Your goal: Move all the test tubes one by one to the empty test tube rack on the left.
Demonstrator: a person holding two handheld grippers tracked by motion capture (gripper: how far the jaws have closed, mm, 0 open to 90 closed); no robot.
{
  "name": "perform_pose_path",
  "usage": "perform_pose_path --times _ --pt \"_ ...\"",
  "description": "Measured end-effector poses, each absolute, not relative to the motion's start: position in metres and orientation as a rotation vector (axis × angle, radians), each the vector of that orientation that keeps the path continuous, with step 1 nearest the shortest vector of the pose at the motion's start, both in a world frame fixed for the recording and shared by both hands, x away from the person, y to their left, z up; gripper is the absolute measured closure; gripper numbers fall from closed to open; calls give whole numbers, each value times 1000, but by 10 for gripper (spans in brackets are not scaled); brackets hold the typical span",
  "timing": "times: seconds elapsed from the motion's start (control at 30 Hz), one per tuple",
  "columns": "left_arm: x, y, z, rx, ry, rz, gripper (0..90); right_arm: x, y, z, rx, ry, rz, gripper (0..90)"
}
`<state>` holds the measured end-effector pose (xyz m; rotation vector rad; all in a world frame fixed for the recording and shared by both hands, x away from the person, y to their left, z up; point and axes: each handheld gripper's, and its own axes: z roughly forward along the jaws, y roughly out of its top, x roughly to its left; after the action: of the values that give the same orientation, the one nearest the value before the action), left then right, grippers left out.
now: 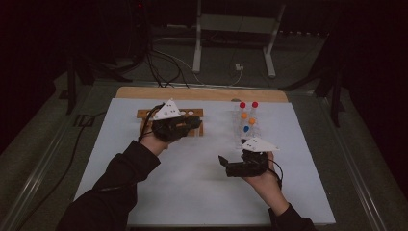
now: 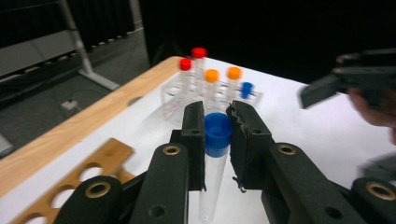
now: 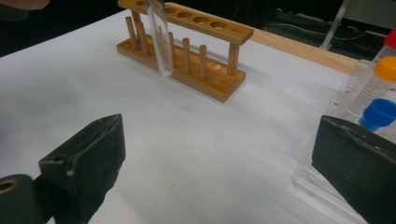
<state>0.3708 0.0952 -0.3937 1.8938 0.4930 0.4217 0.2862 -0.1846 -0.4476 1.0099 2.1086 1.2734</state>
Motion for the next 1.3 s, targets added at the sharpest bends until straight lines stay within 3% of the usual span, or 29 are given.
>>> perform_pose_path --times 0.73,1.3 --pt "437 104 -386 1743 712 563 777 286 -191 -446 999 2111 1314 0" --pt "456 95 -433 1761 823 570 776 289 -195 -448 1004 2099 1319 0"
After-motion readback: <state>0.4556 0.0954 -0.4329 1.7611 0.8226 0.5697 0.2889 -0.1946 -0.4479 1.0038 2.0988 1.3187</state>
